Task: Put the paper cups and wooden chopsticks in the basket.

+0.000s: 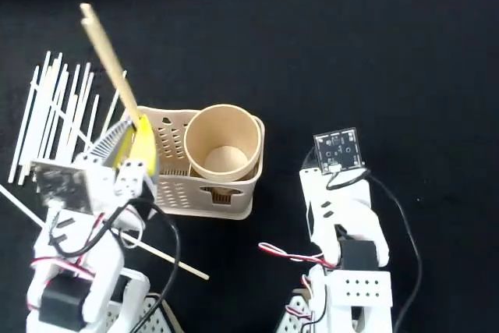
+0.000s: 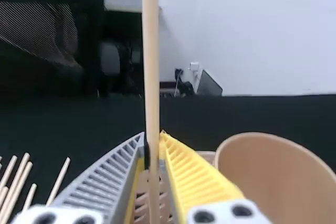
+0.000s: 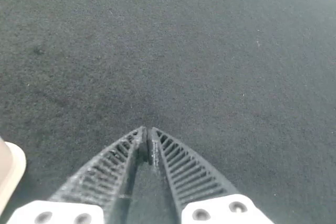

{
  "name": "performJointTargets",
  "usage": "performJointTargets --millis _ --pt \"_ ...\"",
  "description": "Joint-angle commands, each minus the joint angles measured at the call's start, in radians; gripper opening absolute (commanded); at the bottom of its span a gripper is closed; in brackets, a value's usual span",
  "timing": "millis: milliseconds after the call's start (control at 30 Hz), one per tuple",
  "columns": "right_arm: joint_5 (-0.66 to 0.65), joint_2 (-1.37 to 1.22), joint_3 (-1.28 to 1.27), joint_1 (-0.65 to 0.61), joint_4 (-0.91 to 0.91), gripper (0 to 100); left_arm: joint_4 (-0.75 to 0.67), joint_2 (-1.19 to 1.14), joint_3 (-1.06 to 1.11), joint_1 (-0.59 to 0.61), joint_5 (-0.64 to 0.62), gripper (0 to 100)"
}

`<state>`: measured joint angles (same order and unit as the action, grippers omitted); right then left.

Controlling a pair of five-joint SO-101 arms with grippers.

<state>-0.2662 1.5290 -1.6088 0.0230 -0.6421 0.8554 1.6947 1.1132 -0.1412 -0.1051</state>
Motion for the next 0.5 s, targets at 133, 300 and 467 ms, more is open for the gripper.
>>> performJointTargets --millis 133,300,467 --pt "-0.006 0.008 0.012 -0.005 0.008 1.4 0.038 0.015 0.042 -0.019 0.014 9" --pt "-0.006 0.008 0.012 -0.006 0.008 1.4 0.224 0.014 -0.116 -0.015 -0.023 21" --pt "-0.008 0.008 0.012 -0.008 0.008 1.4 0.376 -0.072 -0.295 0.097 -0.021 21"
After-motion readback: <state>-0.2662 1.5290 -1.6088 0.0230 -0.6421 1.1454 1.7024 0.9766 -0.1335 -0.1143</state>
